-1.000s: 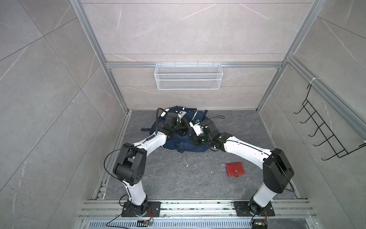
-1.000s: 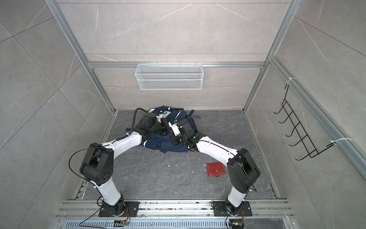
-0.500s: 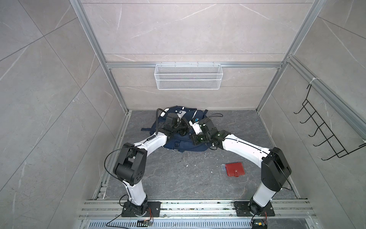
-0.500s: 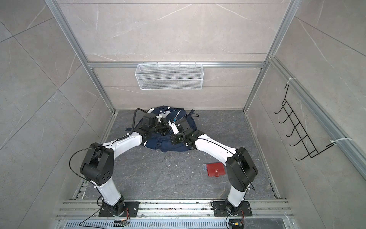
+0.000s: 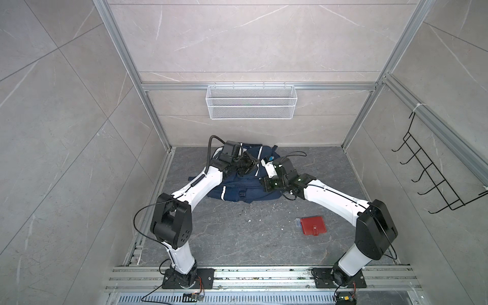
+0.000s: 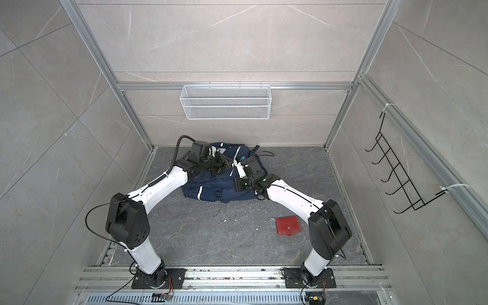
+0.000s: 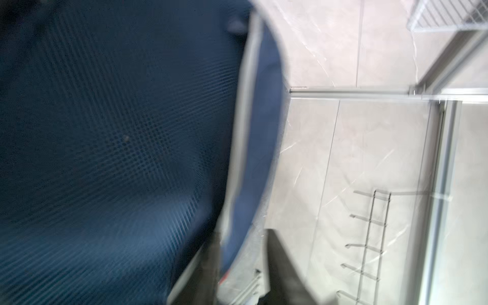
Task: Pack books, pencil case, and school supplies into a backpack
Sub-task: Unzip the student bag at the top-center of the table.
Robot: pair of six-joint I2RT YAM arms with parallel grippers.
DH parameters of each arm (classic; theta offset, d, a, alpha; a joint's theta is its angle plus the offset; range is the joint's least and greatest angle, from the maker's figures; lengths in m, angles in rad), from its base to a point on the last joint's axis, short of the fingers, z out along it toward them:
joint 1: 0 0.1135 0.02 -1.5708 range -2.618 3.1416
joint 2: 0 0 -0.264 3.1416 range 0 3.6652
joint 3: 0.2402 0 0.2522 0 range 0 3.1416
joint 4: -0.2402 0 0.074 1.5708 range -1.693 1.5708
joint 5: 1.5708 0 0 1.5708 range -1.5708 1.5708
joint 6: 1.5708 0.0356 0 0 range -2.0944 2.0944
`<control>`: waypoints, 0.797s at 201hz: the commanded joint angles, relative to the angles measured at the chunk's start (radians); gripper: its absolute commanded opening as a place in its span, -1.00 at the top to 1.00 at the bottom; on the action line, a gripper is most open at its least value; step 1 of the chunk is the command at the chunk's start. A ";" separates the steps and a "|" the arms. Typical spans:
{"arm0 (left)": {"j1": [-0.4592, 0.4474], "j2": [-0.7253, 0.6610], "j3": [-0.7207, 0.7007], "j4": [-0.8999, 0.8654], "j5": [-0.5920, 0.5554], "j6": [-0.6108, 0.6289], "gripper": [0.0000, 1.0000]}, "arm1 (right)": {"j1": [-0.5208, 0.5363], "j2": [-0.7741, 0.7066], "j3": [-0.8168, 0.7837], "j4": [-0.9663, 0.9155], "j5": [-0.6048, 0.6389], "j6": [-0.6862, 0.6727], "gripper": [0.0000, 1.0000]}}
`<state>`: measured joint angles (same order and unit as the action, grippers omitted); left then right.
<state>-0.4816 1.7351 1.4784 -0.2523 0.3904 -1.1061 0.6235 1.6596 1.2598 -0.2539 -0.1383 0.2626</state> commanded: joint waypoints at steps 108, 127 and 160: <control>0.143 0.065 -0.102 -0.042 0.121 0.272 -0.20 | -0.058 -0.014 -0.010 -0.071 -0.003 -0.051 1.00; 0.114 0.104 -0.075 -0.036 0.150 0.274 0.14 | -0.060 -0.007 -0.015 -0.067 -0.007 -0.054 1.00; 0.085 0.101 -0.148 0.095 0.185 0.204 0.18 | -0.061 0.011 -0.016 -0.065 -0.007 -0.062 1.00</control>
<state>-0.3611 1.8469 1.3563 -0.2985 0.4835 -0.8654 0.5560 1.6558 1.2434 -0.3187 -0.1333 0.2234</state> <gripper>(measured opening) 0.413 0.070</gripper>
